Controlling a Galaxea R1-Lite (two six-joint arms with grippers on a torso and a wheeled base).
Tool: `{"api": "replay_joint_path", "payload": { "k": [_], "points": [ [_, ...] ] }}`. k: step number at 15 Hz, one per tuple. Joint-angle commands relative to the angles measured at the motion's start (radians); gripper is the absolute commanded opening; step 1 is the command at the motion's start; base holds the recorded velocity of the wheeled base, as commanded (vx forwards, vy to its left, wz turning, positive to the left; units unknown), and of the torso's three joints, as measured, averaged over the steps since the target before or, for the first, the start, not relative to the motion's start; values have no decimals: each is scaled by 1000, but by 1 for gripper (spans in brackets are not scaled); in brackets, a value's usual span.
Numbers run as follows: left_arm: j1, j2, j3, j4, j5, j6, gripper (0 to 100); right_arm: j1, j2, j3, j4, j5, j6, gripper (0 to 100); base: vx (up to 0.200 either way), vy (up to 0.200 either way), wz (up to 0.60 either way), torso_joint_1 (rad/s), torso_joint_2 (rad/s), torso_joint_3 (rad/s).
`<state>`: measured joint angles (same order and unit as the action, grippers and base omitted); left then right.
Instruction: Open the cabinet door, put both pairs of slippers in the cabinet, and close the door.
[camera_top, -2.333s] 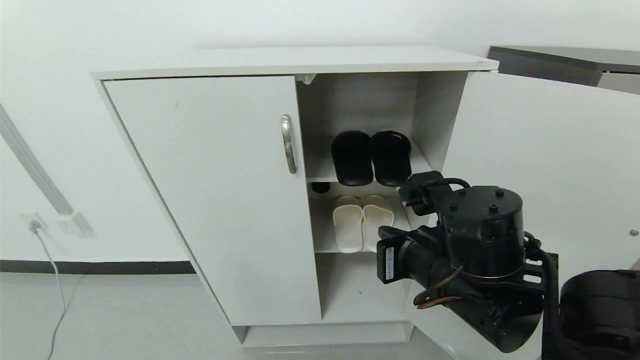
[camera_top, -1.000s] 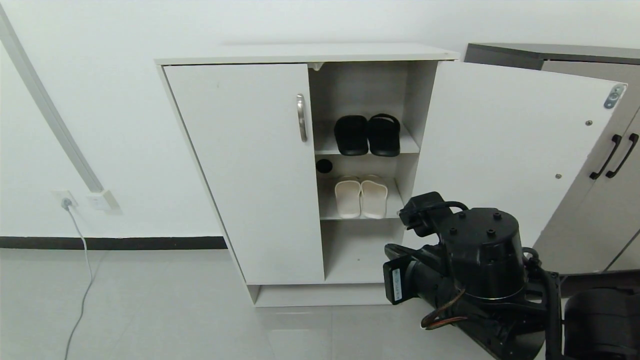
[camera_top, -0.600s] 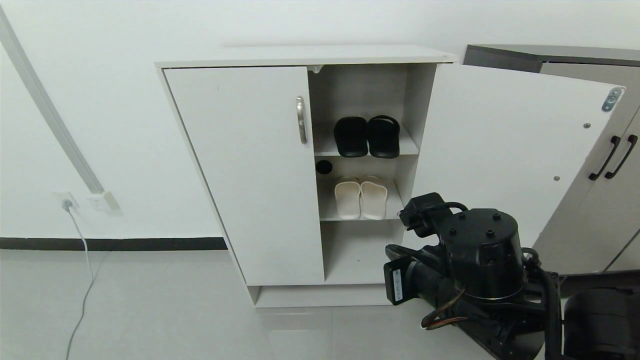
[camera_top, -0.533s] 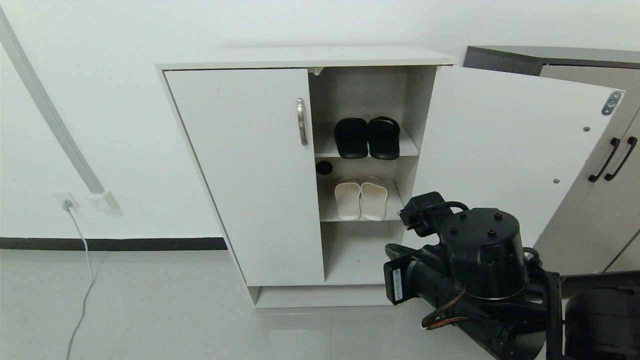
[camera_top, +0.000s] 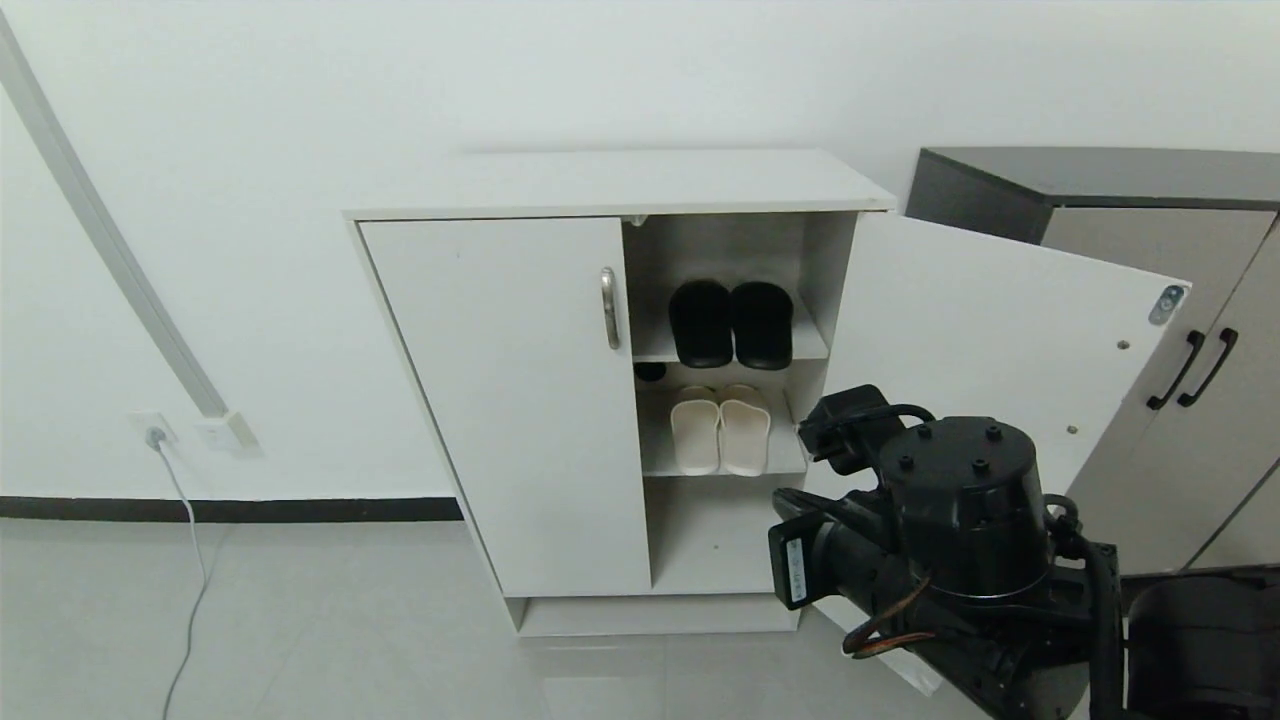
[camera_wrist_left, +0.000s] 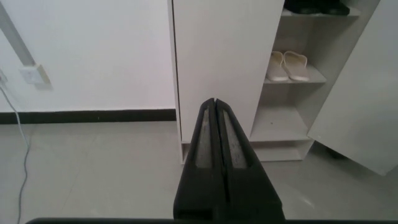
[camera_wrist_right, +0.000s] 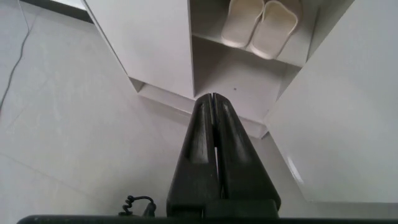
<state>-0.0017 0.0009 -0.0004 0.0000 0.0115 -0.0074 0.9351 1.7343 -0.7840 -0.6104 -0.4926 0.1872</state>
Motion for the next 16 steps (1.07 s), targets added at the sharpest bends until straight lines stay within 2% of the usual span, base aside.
{"api": "replay_joint_path", "payload": {
  "k": [1, 9, 16],
  "points": [
    [0, 1, 0, 0, 1, 0, 0, 1, 1, 0, 0, 0, 0, 0, 0, 0, 0, 119, -452, -349],
    [0, 1, 0, 0, 1, 0, 0, 1, 2, 0, 0, 0, 0, 0, 0, 0, 0, 154, -478, -323],
    [0, 1, -1, 0, 1, 0, 0, 1, 2, 0, 0, 2, 0, 0, 0, 0, 0, 203, -519, -314]
  ]
}}
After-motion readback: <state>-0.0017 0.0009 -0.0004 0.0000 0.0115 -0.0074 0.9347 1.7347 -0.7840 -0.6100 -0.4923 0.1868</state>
